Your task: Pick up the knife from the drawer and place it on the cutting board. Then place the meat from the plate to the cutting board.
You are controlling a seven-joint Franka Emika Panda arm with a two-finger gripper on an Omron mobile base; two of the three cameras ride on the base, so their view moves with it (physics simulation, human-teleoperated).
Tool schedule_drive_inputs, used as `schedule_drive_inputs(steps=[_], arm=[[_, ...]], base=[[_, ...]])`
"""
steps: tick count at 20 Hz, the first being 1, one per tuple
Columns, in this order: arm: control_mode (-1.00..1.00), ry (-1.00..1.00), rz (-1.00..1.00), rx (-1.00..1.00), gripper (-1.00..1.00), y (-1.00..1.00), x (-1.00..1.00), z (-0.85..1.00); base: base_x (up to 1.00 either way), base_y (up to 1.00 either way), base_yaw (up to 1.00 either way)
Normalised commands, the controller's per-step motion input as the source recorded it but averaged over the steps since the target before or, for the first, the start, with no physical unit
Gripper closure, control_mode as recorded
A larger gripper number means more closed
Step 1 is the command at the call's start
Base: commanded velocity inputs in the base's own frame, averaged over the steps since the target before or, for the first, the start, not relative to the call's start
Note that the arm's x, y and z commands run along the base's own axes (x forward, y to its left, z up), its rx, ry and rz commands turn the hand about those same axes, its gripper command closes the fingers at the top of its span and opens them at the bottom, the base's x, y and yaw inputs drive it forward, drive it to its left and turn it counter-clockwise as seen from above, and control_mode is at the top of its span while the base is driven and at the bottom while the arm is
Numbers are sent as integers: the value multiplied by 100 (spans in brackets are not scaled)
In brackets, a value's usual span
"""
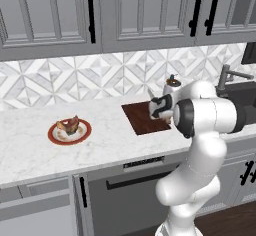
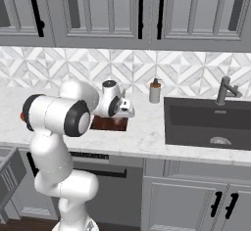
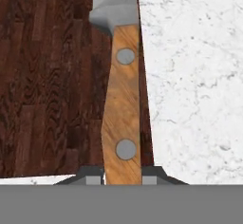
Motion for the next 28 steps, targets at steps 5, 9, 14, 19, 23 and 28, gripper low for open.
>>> schedule_drive_inputs(steps=[5,9,14,19,23,28], arm=[[-100,0,0,0,100,33,37,-14],[-100,0,0,0,100,19,26,-9],[-100,0,0,0,100,3,5,-12],[-100,1,0,0,100,0,0,-19],[-100,3,0,0,100,0,11,-23],[-100,4,0,1,100,0,14,-15]], base=[[0,0,0],[0,0,0],[0,0,0],[0,0,0],[0,0,0],[0,0,0]])
